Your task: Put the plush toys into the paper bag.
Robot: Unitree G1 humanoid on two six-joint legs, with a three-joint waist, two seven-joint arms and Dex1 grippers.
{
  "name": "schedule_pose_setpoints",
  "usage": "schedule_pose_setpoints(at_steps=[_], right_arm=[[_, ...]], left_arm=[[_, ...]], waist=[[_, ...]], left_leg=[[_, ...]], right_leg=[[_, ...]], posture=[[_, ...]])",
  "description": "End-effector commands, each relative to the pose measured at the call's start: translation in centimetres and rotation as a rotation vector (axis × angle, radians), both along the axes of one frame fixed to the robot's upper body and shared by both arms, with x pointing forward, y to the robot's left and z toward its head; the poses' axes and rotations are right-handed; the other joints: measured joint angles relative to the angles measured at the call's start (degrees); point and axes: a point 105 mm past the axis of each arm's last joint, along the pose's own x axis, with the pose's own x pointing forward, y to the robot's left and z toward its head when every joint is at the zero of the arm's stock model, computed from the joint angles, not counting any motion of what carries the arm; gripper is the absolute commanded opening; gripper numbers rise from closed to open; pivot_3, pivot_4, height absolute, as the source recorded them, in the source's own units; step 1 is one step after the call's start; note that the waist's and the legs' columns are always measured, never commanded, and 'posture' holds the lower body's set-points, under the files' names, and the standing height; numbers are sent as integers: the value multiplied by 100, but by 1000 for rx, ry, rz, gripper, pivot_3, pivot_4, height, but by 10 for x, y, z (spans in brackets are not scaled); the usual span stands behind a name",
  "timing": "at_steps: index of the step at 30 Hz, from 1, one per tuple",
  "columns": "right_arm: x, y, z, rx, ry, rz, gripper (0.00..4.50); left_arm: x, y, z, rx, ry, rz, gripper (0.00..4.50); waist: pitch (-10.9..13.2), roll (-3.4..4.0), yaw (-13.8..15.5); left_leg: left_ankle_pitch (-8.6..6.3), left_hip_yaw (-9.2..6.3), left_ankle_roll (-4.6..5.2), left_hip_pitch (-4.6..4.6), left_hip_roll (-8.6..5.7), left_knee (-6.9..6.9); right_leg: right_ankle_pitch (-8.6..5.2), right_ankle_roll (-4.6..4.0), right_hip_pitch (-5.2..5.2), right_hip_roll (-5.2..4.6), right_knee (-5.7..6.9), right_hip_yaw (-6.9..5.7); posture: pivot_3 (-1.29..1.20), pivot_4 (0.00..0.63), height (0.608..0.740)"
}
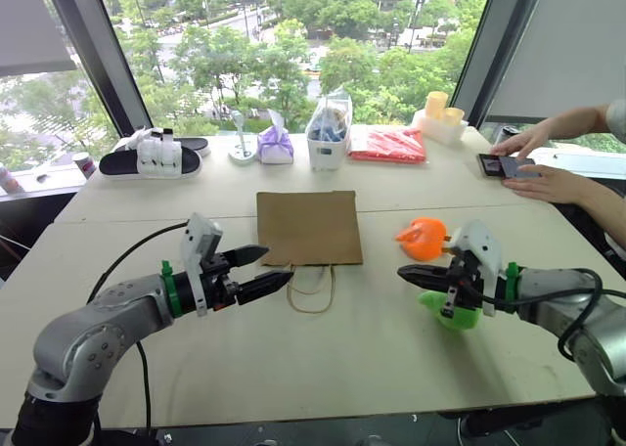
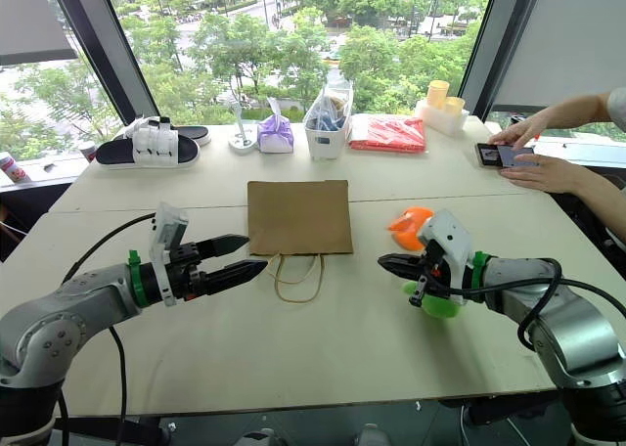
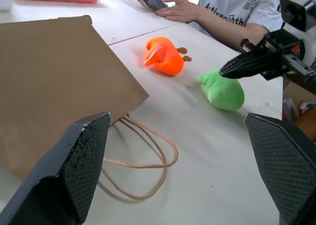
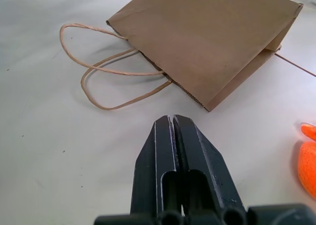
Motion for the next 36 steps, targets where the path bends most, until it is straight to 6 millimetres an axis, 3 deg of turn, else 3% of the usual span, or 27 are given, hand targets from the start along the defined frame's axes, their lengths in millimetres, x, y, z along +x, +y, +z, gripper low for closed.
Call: schedule_pose_setpoints(at_steps=[1, 12, 20, 23, 29, 36], right_arm=[[1, 6, 11, 5, -48, 33, 0], [4, 10, 8, 15, -55, 37, 0], [5, 14, 9, 21, -65, 38, 0], [5, 14, 9, 20, -65, 40, 0], [5, 18, 7, 18, -69, 44, 0], [1, 21, 5, 22, -75, 33, 0]], left_arm=[[6, 4, 12, -9, -87, 53, 4436], [10, 7, 14, -1, -101, 46, 4436], [9, 8, 2, 81, -108, 2, 4436], [11, 7, -4, 156, -163, -28, 4436], [20, 5, -26, 479, -467, -218, 4436], [40, -18, -32, 495, -632, -293, 4436]], waist=[[0, 0, 0], [0, 0, 1], [0, 0, 1], [0, 0, 1], [0, 1, 9], [0, 1, 20]], left_leg=[[0, 0, 0, 0, 0, 0], [0, -1, 0, -1, 0, 1], [0, 0, 0, -1, 0, 0], [0, 1, 0, -1, 0, 0], [0, 3, 0, -1, -1, -3], [0, -1, 0, -14, -2, -1]], right_leg=[[0, 0, 0, 0, 0, 0], [1, 1, 0, 0, -1, 0], [1, 1, 0, 0, -1, 0], [0, 0, 0, 0, -1, 0], [-1, -5, -1, 0, -5, 0], [12, 14, -1, -2, -27, -2]], posture=[[0, 150, 740], [0, 150, 740], [0, 150, 740], [0, 150, 740], [0, 150, 740], [0, 150, 740]])
